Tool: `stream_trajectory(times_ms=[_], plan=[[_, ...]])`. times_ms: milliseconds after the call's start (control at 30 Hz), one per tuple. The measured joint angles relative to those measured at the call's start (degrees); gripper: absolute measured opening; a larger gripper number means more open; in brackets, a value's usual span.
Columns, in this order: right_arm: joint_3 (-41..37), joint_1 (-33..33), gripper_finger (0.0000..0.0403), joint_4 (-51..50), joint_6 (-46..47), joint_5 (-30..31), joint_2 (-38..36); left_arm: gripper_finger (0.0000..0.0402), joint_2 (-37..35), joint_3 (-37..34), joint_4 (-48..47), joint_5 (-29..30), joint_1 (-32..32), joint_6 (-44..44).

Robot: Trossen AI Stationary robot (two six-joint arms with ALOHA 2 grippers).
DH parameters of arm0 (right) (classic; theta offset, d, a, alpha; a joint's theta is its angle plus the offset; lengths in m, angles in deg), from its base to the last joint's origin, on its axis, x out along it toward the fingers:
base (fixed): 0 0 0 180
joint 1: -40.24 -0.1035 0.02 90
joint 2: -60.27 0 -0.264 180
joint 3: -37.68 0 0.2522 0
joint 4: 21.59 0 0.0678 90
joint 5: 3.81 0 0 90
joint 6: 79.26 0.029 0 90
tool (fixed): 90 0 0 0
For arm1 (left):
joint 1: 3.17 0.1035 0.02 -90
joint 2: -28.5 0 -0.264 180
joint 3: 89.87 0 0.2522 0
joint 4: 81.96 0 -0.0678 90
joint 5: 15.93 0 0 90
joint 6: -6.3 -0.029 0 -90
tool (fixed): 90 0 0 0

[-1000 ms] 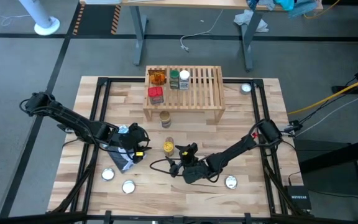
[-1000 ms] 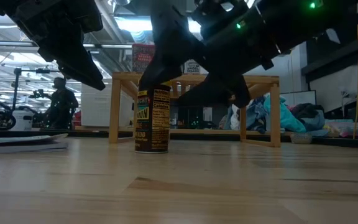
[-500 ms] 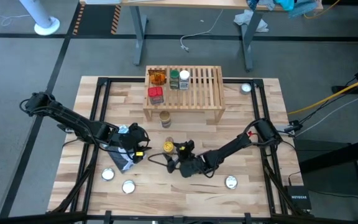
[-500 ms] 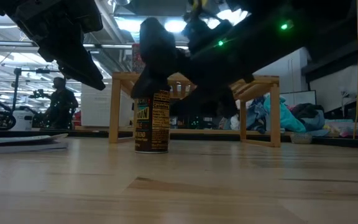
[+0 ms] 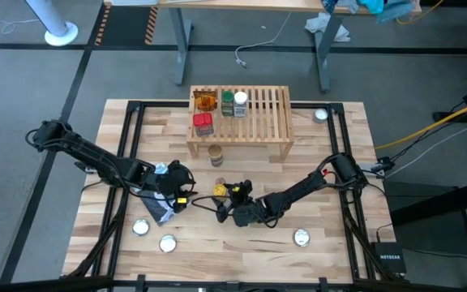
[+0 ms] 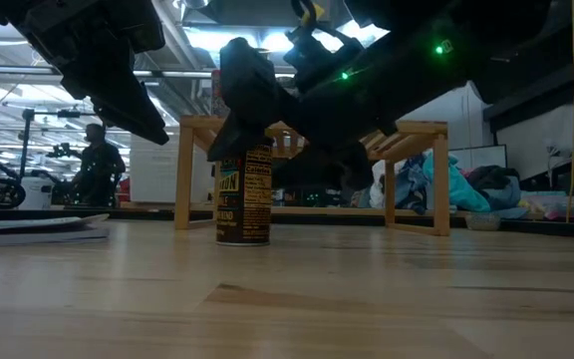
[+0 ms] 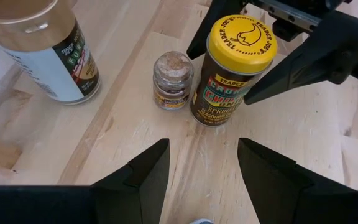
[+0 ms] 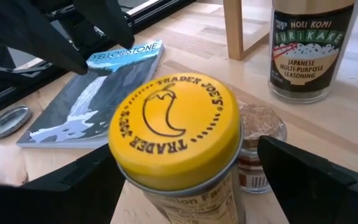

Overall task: Shelf spices
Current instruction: Put the yellow seasoning bottle on the shelf

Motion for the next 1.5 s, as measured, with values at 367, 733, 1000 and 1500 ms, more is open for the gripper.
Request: stream_trajectory(times_ms=[367, 733, 1000, 1500], plan=[[0.0, 0.0, 0.0235, -0.7, -0.1, 0.1, 0.0, 0.0182, 0.0, 0.0, 0.0, 0.0, 0.0, 0.0], [0.0, -0.3, 0.0211, -1.2, -1.6, 1.0, 0.0, 0.0182, 0.0, 0.0, 0.0, 0.0, 0.0, 0.0], [0.0, -2.7, 0.0204, -3.2, -8.5, 6.8, -3.9, 0.0182, 0.0, 0.0, 0.0, 0.0, 0.0, 0.0], [0.0, -4.2, 0.0204, -32.7, -15.3, 13.9, -25.1, 0.0182, 0.0, 0.0, 0.1, 0.0, 0.0, 0.0]])
